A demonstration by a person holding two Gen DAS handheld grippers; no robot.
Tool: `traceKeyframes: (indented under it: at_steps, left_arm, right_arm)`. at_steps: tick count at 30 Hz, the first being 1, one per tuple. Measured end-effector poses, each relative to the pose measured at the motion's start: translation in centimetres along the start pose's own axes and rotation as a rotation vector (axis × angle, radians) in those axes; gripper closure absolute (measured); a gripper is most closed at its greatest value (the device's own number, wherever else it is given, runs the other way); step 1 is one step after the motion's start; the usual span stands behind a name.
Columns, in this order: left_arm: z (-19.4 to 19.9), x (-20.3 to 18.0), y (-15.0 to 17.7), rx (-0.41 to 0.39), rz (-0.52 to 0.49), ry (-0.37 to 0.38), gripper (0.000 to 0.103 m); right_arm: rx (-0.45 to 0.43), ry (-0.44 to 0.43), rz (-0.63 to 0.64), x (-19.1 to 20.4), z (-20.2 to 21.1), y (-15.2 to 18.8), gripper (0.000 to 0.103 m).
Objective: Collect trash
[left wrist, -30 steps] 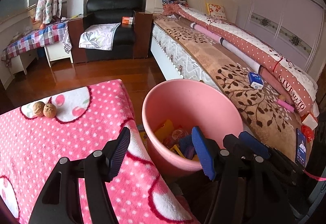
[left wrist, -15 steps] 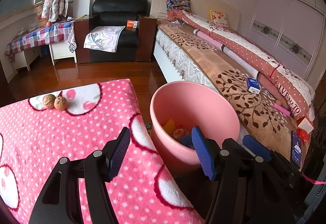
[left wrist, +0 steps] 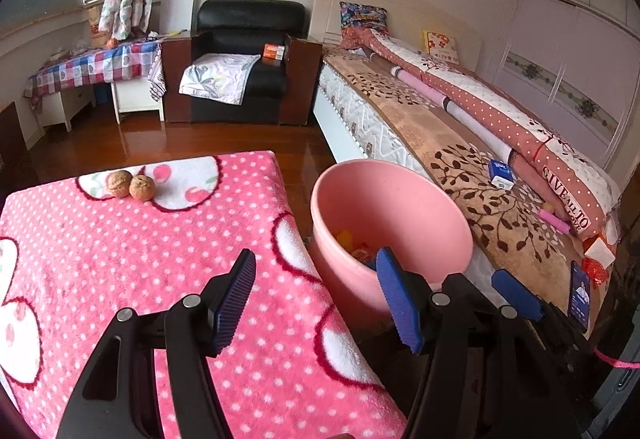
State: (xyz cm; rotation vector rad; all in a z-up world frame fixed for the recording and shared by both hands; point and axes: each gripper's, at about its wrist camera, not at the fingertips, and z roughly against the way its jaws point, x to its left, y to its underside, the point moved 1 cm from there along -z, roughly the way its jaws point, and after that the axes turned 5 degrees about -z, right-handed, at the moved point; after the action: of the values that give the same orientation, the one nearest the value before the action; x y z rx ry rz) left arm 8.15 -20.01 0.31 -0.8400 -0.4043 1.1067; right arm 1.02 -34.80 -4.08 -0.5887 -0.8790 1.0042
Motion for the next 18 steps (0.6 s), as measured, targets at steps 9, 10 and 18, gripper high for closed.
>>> traceKeyframes:
  at_steps: [9, 10, 18]
  left_arm:
    - [1.3, -0.2, 0.4, -0.027, -0.034, -0.024, 0.041]
    - [1.5, -0.2, 0.5, -0.031, -0.035, -0.026, 0.041]
    - [2.2, -0.2, 1.0, -0.041, -0.035, -0.029, 0.041]
  right_arm:
    - [-0.007, 0.018, 0.01, 0.4, 0.6, 0.5, 0.028]
    - [-0.012, 0.022, 0.009, 0.4, 0.7, 0.5, 0.028]
    - [-0.019, 0.037, 0.017, 0.5, 1.4, 0.8, 0.028]
